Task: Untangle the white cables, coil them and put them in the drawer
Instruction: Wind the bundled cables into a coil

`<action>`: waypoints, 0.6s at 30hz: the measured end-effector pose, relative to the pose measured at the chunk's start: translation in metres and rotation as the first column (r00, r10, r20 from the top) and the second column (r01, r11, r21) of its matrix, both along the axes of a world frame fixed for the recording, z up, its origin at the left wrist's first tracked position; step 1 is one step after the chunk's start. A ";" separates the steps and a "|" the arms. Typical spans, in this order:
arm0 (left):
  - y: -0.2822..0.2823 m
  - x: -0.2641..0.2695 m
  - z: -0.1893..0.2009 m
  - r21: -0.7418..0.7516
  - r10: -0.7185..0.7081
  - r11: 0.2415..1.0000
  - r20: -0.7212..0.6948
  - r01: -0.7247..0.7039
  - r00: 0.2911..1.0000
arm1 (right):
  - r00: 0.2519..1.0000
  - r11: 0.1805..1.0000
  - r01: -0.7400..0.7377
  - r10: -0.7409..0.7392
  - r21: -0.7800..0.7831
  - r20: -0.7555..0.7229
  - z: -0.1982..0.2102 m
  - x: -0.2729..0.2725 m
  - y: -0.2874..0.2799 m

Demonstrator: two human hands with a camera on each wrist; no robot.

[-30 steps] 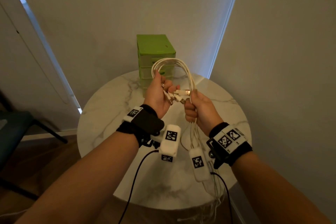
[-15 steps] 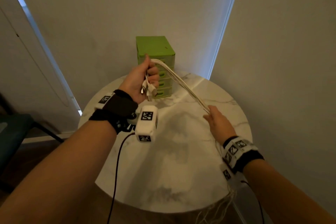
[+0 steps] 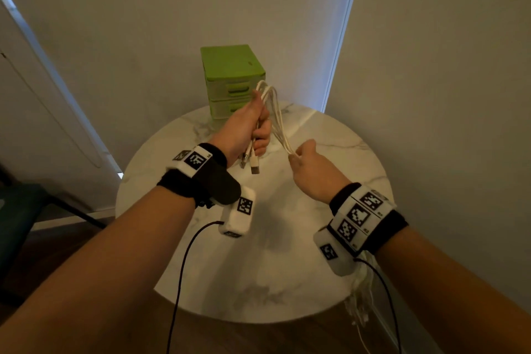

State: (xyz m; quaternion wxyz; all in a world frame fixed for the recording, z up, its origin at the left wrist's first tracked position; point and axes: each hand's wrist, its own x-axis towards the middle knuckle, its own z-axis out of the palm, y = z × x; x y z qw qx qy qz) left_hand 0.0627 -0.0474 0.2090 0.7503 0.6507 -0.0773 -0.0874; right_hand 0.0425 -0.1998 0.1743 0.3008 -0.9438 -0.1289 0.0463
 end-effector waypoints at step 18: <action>0.014 0.011 -0.009 0.076 -0.054 0.996 0.071 0.048 0.996 | 0.990 0.972 -0.135 0.139 -0.191 0.006 0.061 0.013 -0.007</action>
